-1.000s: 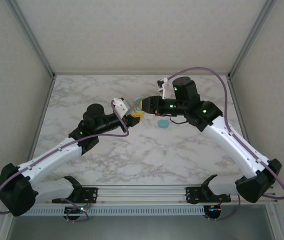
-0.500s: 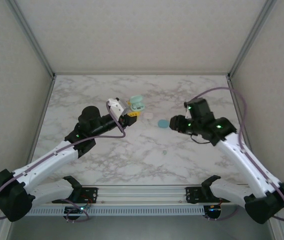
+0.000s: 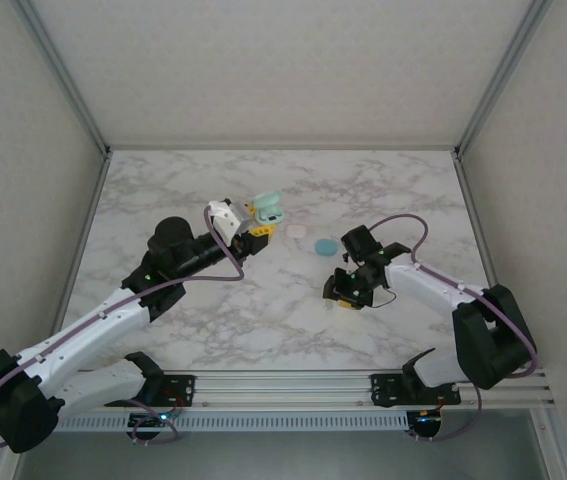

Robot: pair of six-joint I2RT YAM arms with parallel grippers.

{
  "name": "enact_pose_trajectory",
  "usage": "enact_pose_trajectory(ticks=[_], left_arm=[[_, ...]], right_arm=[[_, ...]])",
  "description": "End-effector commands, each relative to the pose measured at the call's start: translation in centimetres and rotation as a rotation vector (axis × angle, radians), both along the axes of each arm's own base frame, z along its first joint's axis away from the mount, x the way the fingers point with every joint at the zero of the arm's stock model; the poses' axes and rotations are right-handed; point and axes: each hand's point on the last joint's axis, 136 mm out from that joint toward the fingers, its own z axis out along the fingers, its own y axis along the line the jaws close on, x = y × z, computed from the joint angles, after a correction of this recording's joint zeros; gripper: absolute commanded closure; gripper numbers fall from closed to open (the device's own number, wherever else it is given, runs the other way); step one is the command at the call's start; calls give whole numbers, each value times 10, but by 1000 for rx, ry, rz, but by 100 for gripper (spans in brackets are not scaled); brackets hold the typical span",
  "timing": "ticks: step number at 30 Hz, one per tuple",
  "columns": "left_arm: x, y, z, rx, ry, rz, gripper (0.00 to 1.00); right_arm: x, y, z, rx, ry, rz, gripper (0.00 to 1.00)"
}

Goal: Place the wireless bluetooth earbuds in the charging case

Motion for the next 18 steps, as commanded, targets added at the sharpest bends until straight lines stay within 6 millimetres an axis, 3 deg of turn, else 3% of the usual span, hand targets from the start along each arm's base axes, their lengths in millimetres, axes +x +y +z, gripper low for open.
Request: enact_pose_trajectory(ticks=[1,18], left_arm=[[-3,2,9,-20,-15,3,79],[0,-5,8,-9,-5,-11,79]], right_arm=[[2,10,-6,28,8,20,58],[4,17,-25,15,41,54,56]])
